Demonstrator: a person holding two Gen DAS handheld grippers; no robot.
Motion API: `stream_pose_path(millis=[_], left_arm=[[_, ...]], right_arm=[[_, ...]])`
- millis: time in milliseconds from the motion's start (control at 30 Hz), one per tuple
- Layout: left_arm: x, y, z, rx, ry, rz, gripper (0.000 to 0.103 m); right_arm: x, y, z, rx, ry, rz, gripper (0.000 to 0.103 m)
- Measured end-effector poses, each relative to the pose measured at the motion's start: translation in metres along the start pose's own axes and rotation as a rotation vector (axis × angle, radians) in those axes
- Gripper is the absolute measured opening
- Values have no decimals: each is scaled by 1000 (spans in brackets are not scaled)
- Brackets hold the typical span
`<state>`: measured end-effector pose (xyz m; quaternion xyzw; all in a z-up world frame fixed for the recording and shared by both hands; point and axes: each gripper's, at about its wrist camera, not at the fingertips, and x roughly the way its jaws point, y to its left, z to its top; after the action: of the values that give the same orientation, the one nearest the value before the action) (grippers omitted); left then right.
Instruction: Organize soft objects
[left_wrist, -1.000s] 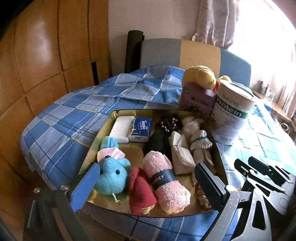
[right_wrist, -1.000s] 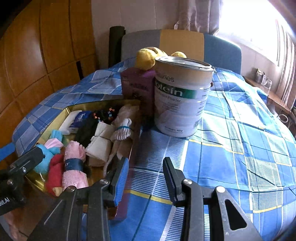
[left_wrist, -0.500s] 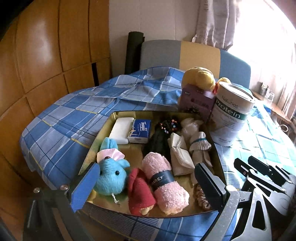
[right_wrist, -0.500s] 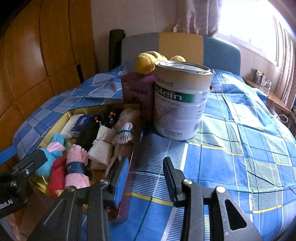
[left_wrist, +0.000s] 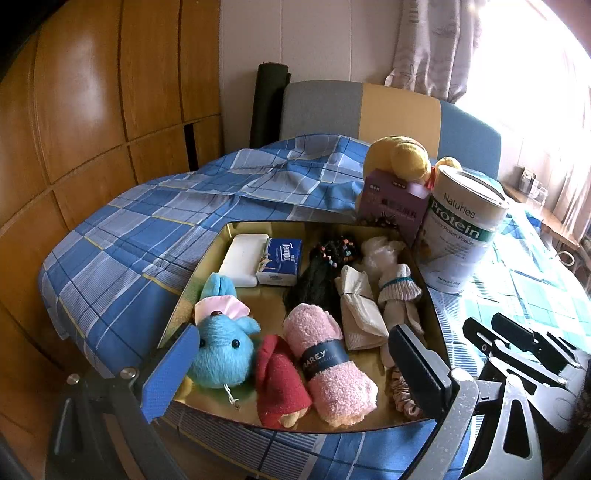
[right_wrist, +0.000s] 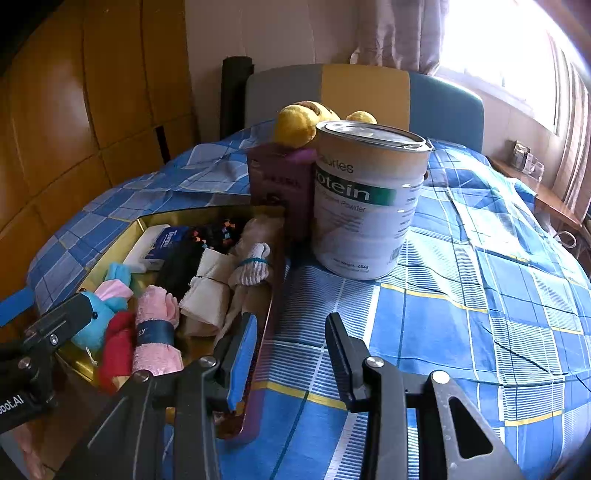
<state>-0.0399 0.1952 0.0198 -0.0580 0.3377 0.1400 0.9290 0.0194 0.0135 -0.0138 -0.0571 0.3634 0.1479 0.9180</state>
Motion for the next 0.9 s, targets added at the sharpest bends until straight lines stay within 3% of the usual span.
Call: stream_pose_path(millis=[900], left_arm=[[0, 3, -2, -4, 3, 2, 103]], right_arm=[[1, 2, -1, -8, 7, 3, 38]])
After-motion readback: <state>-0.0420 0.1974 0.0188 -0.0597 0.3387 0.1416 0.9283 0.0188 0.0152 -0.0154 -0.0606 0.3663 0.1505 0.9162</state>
